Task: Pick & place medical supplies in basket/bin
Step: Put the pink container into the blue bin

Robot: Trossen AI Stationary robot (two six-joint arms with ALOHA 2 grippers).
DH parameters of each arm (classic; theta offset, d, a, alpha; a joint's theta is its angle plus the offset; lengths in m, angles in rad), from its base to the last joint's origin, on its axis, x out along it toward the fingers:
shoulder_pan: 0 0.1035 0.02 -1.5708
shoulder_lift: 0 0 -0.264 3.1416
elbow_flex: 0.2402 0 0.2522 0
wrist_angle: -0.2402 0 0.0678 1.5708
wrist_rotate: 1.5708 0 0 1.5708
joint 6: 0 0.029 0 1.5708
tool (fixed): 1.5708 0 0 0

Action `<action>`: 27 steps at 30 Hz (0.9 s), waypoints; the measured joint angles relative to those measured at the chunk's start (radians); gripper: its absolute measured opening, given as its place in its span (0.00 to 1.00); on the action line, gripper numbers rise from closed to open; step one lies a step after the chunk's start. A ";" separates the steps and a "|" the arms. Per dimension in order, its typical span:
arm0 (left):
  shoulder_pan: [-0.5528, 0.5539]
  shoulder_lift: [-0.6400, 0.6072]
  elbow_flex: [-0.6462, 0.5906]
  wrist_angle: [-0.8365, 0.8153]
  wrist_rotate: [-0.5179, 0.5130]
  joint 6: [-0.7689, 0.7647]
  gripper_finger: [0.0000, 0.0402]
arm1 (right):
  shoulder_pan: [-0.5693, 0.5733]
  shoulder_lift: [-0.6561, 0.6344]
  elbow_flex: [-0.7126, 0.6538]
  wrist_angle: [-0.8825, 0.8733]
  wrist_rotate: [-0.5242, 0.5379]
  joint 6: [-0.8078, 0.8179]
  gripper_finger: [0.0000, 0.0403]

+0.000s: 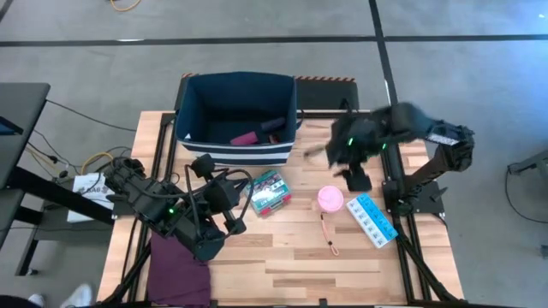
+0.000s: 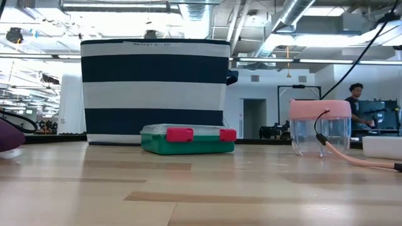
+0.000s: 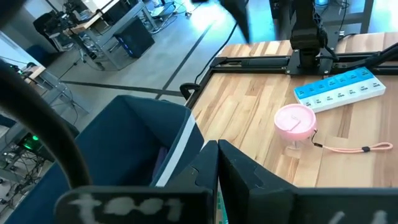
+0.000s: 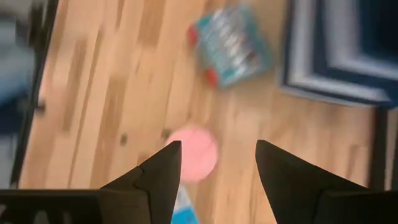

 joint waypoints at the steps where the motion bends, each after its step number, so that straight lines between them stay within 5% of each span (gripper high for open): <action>1: 0.000 0.000 0.000 0.000 0.000 0.000 0.00 | 0.019 -0.006 -0.051 -0.001 0.000 -0.013 0.49; 7: 0.000 0.000 0.000 0.000 0.000 -0.003 0.00 | 0.114 -0.025 -0.309 -0.003 0.003 0.005 0.49; 18: 0.000 0.000 0.000 0.000 -0.001 -0.002 0.00 | 0.320 -0.049 -0.546 0.039 -0.001 0.263 0.49; 27: 0.000 0.000 0.000 0.000 0.004 0.010 0.00 | 0.465 -0.262 -0.815 0.421 0.007 0.445 0.49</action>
